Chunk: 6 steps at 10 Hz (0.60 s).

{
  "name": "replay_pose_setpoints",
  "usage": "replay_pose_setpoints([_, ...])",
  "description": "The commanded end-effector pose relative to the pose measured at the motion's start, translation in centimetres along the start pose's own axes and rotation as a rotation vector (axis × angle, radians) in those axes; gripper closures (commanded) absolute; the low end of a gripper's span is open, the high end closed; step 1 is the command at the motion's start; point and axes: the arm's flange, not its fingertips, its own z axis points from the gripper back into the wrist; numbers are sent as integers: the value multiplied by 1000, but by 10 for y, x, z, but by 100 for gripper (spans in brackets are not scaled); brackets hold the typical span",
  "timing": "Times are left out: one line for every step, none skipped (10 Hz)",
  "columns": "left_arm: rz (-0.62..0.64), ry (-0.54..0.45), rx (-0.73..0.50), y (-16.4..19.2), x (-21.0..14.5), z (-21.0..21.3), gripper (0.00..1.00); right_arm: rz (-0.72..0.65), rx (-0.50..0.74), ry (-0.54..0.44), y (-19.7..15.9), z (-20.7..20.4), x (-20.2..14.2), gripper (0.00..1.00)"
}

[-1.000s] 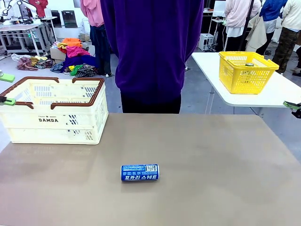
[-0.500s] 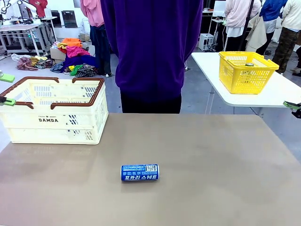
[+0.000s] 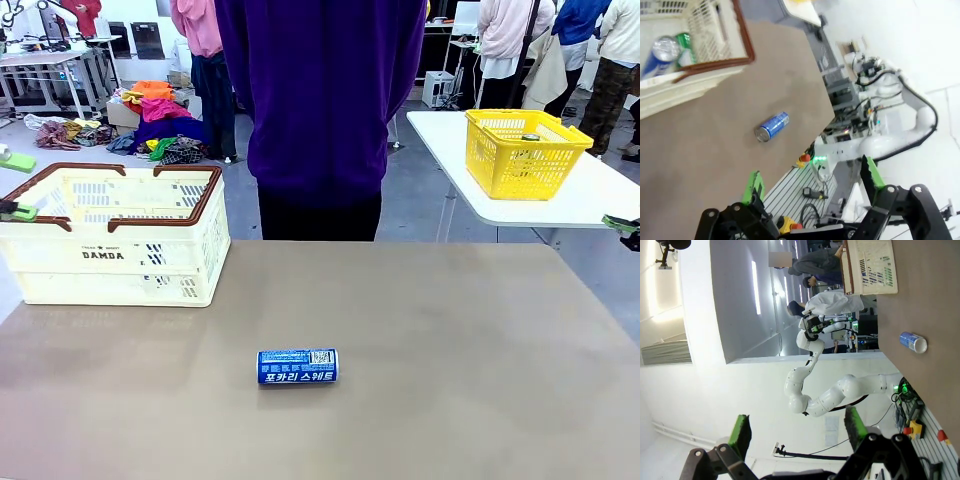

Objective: Place the drinks into the Shopping basket.
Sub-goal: Pick up one drink and place it into the Shopping basket.

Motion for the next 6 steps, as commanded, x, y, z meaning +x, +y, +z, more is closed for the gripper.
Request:
replay_pose_setpoints([-103,145,83,-69,-1,-46,0,-13,14,-6,5,2,0,0])
replay_pose_setpoints([-143,224,106,-96,-5,-81,0,-13,14,-6,5,2,0,0])
replay_pose_setpoints([-105,259,189,-115,-14,-116,0,-13,14,-6,5,2,0,0])
replay_pose_setpoints([-19,239,298,-130,-24,-155,0,-13,14,-6,5,2,0,0])
replay_pose_setpoints([-11,269,364,-139,-36,-187,0,-13,14,-6,5,2,0,0])
replay_pose_setpoints([-14,300,426,-145,-48,-218,0,-13,14,-6,5,2,0,0])
